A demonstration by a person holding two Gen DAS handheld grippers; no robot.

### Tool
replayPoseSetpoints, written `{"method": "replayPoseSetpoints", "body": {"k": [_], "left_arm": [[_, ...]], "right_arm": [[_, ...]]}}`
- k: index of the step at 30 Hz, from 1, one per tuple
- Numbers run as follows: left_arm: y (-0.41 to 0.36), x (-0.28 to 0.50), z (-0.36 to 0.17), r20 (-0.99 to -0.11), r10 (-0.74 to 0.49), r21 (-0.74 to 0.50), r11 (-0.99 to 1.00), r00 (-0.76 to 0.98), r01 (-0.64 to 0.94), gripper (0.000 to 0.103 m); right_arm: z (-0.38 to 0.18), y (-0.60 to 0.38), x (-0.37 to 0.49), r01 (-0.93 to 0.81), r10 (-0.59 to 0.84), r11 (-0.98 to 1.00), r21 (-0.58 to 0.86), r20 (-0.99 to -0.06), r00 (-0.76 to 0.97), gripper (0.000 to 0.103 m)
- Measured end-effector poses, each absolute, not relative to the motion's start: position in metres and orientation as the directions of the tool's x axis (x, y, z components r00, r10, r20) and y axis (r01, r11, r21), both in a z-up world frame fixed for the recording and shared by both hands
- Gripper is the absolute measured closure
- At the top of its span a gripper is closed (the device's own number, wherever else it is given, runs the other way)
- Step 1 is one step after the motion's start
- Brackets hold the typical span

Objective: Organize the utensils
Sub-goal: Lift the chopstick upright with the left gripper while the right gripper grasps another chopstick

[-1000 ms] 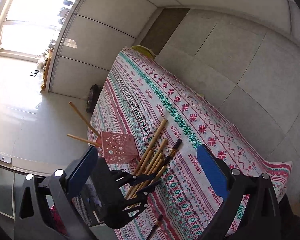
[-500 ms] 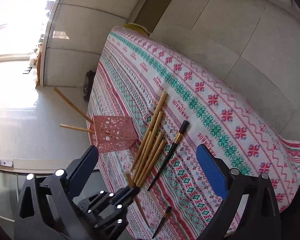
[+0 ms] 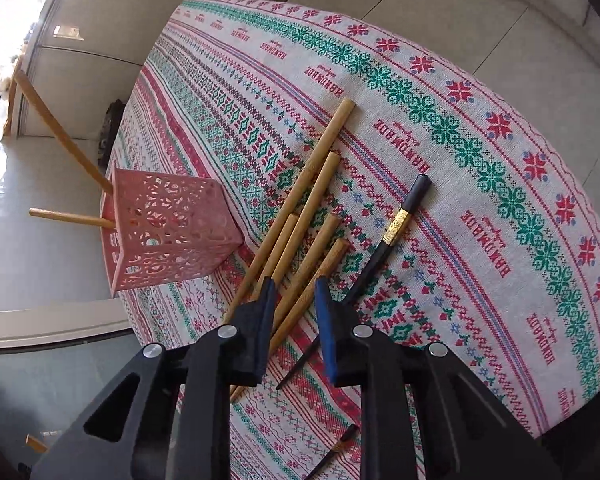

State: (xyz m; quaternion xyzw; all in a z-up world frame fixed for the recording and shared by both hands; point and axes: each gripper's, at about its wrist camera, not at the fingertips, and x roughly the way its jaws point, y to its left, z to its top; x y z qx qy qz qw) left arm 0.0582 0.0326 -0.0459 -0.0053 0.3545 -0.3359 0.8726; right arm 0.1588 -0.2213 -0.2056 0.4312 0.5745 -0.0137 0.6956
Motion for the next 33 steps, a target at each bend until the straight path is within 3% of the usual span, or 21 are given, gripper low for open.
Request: {"method": "replayPoseSetpoints", "body": {"k": [9, 23, 31, 33], "left_arm": [[0.041, 0.045, -0.025, -0.563, -0.604, -0.252, 0.775, 0.563, 0.58, 0.096], [0.055, 0.043, -0.017, -0.528, -0.612, -0.275, 0.779, 0.589, 0.563, 0.096], [0.061, 0.038, -0.008, -0.499, -0.617, -0.275, 0.779, 0.609, 0.564, 0.096], [0.063, 0.038, -0.008, -0.499, -0.614, -0.275, 0.782, 0.612, 0.56, 0.096]], "right_arm": [[-0.218, -0.243, 0.151, 0.597, 0.405, 0.635, 0.49, -0.869, 0.283, 0.082], [-0.219, -0.213, 0.186, 0.584, 0.297, 0.74, 0.333, -0.941, 0.159, 0.087], [-0.21, -0.186, 0.177, 0.389, 0.144, 0.902, 0.188, -0.98, 0.14, 0.087], [-0.213, -0.199, 0.17, 0.413, 0.17, 0.887, 0.206, -0.978, 0.121, 0.086]]}}
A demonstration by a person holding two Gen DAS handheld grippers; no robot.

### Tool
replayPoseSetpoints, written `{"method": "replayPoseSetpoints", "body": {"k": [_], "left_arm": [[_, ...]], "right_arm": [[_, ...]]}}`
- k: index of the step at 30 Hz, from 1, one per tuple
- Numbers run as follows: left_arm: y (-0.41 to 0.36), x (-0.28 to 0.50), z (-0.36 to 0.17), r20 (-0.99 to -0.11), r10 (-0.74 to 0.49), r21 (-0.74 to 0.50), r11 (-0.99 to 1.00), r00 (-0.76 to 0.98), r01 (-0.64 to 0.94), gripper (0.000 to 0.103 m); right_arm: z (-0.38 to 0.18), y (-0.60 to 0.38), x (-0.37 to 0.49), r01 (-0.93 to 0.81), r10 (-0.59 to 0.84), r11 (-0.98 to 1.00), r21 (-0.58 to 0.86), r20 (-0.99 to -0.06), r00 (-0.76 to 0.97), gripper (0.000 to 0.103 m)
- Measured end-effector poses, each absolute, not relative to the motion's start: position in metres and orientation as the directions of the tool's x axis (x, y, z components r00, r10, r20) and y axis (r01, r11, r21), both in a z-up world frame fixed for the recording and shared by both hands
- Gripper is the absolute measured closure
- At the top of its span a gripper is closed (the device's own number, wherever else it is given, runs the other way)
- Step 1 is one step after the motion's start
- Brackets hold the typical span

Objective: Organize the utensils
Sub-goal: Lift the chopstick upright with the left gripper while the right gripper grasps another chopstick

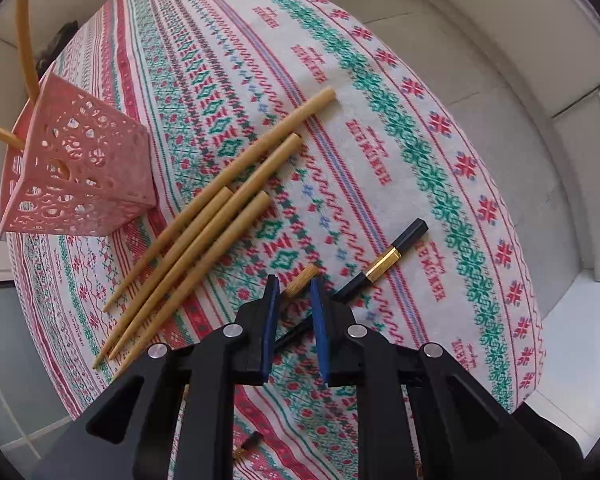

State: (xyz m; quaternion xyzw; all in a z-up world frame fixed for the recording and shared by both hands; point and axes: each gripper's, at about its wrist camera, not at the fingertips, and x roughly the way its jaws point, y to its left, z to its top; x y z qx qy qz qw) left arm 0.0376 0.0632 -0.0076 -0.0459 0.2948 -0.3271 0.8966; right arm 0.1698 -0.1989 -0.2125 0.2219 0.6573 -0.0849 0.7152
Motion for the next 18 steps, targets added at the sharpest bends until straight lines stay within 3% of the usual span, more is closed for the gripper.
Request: {"method": "replayPoseSetpoints", "body": {"k": [4, 6, 8, 10, 11, 12, 16, 18], "left_arm": [[0.061, 0.038, -0.007, -0.499, -0.615, -0.278, 0.781, 0.61, 0.56, 0.096], [0.06, 0.038, -0.007, -0.5, -0.61, -0.271, 0.785, 0.615, 0.558, 0.096], [0.062, 0.038, -0.005, -0.496, -0.604, -0.268, 0.79, 0.624, 0.551, 0.096], [0.067, 0.037, -0.004, -0.489, -0.597, -0.271, 0.797, 0.636, 0.54, 0.096], [0.071, 0.037, -0.003, -0.485, -0.594, -0.272, 0.8, 0.642, 0.534, 0.096], [0.074, 0.037, -0.003, -0.483, -0.589, -0.273, 0.804, 0.648, 0.528, 0.096], [0.081, 0.04, -0.003, -0.479, -0.581, -0.29, 0.812, 0.658, 0.506, 0.096], [0.08, 0.04, -0.003, -0.477, -0.583, -0.295, 0.811, 0.658, 0.505, 0.096]], "right_arm": [[-0.217, -0.206, 0.17, 0.46, 0.214, 0.854, 0.244, -0.97, 0.117, 0.08], [-0.216, -0.198, 0.171, 0.479, 0.184, 0.847, 0.23, -0.973, 0.142, 0.063], [-0.216, -0.173, 0.179, 0.476, 0.087, 0.865, 0.156, -0.983, 0.165, 0.063], [-0.215, -0.155, 0.174, 0.45, 0.002, 0.887, 0.101, -0.977, 0.215, 0.069], [-0.215, -0.152, 0.169, 0.446, -0.018, 0.89, 0.096, -0.969, 0.246, 0.081], [-0.216, -0.155, 0.163, 0.455, -0.002, 0.881, 0.133, -0.959, 0.284, 0.085], [-0.227, -0.182, 0.14, 0.456, 0.253, 0.764, 0.456, -0.862, 0.439, 0.094], [-0.228, -0.19, 0.135, 0.44, 0.3, 0.721, 0.535, -0.814, 0.498, 0.095]]}}
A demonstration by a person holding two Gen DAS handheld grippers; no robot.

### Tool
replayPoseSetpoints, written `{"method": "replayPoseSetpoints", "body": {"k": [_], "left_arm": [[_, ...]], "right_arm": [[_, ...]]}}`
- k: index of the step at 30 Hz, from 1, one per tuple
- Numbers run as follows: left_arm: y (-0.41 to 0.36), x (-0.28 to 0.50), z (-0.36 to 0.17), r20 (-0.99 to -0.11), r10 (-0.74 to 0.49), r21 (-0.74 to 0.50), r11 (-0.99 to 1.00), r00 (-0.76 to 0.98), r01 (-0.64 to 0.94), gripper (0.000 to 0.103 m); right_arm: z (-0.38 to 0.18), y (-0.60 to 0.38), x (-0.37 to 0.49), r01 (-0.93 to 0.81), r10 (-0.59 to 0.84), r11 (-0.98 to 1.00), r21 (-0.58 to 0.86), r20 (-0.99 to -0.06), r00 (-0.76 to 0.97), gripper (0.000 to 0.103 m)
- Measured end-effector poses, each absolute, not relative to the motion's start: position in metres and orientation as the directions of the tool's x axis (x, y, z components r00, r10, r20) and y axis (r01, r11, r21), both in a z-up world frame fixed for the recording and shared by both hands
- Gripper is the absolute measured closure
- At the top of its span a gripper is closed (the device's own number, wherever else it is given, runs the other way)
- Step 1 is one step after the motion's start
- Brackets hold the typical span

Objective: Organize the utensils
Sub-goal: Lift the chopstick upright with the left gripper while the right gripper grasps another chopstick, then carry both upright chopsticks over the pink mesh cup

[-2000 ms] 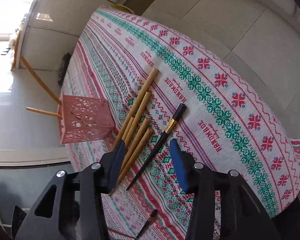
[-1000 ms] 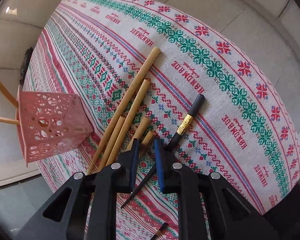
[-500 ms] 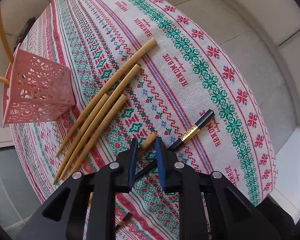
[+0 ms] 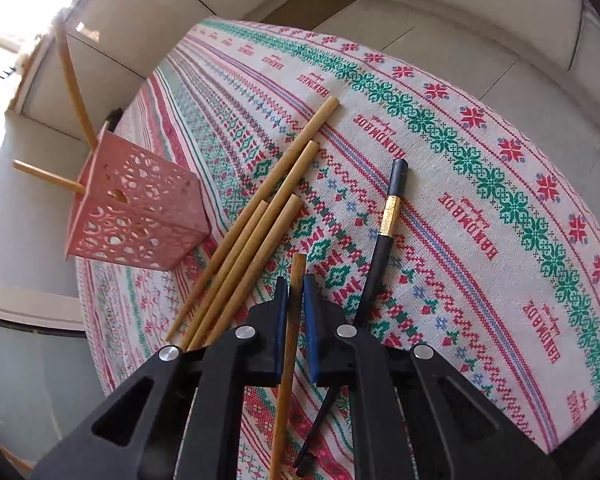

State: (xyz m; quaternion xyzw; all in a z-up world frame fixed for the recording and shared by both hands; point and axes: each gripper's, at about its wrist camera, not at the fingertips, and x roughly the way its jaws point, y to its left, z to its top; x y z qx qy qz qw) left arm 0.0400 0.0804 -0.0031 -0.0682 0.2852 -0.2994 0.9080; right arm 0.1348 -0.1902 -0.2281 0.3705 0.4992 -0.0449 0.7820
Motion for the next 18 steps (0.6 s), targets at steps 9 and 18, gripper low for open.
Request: {"method": "replayPoseSetpoints", "body": {"k": [9, 18], "left_arm": [[0.075, 0.038, -0.005, -0.464, -0.578, -0.281, 0.815, 0.671, 0.507, 0.096], [0.07, 0.03, 0.002, -0.414, -0.564, -0.257, 0.825, 0.714, 0.503, 0.096]], "right_arm": [[-0.198, -0.197, 0.102, 0.326, 0.368, 0.665, 0.672, -0.674, 0.64, 0.095], [-0.1, -0.187, 0.063, 0.034, 0.325, 0.801, 0.598, -0.483, 0.813, 0.095]]}}
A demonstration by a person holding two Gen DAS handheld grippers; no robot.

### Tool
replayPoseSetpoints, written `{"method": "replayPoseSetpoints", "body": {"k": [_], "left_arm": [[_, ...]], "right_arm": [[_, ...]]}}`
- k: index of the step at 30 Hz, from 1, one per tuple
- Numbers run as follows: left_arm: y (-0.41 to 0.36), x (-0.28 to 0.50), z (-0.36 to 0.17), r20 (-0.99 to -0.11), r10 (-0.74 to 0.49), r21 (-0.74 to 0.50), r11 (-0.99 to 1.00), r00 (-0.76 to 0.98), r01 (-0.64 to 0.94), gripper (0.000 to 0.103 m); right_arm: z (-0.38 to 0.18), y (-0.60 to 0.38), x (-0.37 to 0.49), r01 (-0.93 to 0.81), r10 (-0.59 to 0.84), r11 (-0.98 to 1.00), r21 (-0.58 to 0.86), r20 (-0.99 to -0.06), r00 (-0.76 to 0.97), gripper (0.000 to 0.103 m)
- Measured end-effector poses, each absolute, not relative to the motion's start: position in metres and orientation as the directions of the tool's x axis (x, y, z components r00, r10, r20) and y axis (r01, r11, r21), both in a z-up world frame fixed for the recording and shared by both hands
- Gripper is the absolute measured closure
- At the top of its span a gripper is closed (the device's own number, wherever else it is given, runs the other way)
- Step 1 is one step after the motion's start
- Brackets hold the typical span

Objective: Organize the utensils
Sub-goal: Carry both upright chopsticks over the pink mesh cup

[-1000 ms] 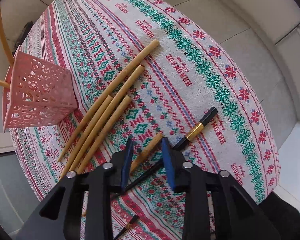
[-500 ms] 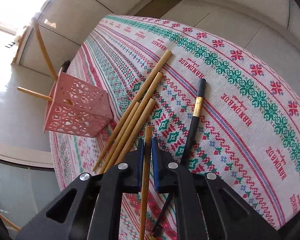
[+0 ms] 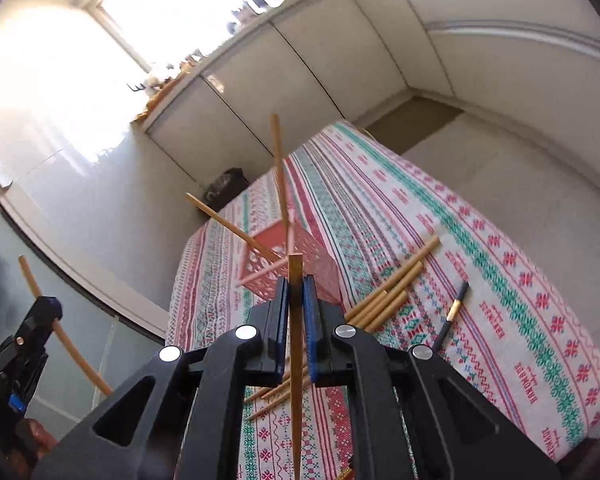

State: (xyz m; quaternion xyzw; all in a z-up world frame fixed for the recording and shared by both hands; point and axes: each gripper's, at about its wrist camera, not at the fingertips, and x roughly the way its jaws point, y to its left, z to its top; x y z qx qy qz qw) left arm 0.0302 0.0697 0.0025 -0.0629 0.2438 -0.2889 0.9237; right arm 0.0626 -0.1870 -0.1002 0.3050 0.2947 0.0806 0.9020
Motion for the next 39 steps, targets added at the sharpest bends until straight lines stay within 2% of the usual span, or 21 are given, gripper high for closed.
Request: {"method": "replayPoseSetpoints", "body": {"k": [5, 14, 22, 26, 30, 39], "left_arm": [[0.064, 0.026, 0.011, -0.371, -0.538, -0.246, 0.843, 0.757, 0.479, 0.096], [0.06, 0.044, 0.044, -0.307, -0.484, -0.259, 0.871, 0.819, 0.418, 0.096], [0.047, 0.078, 0.078, -0.223, -0.436, -0.255, 0.889, 0.872, 0.38, 0.096], [0.039, 0.096, 0.081, -0.183, -0.38, -0.244, 0.911, 0.906, 0.333, 0.096], [0.032, 0.113, 0.074, -0.161, -0.333, -0.226, 0.929, 0.929, 0.294, 0.096], [0.024, 0.156, 0.023, -0.231, -0.28, -0.221, 0.948, 0.932, 0.23, 0.096]], "right_arm": [[-0.059, -0.187, 0.048, -0.022, 0.285, 0.857, 0.514, -0.439, 0.852, 0.095], [0.016, -0.208, 0.046, -0.069, 0.27, 0.872, 0.485, -0.358, 0.894, 0.095], [0.069, -0.221, 0.066, -0.122, 0.245, 0.881, 0.457, -0.22, 0.944, 0.095], [0.074, -0.221, 0.08, -0.125, 0.218, 0.892, 0.434, -0.172, 0.961, 0.095], [0.06, -0.218, 0.096, -0.122, 0.213, 0.891, 0.437, -0.164, 0.963, 0.095], [0.02, -0.202, 0.13, -0.124, 0.22, 0.915, 0.384, -0.219, 0.951, 0.095]]}}
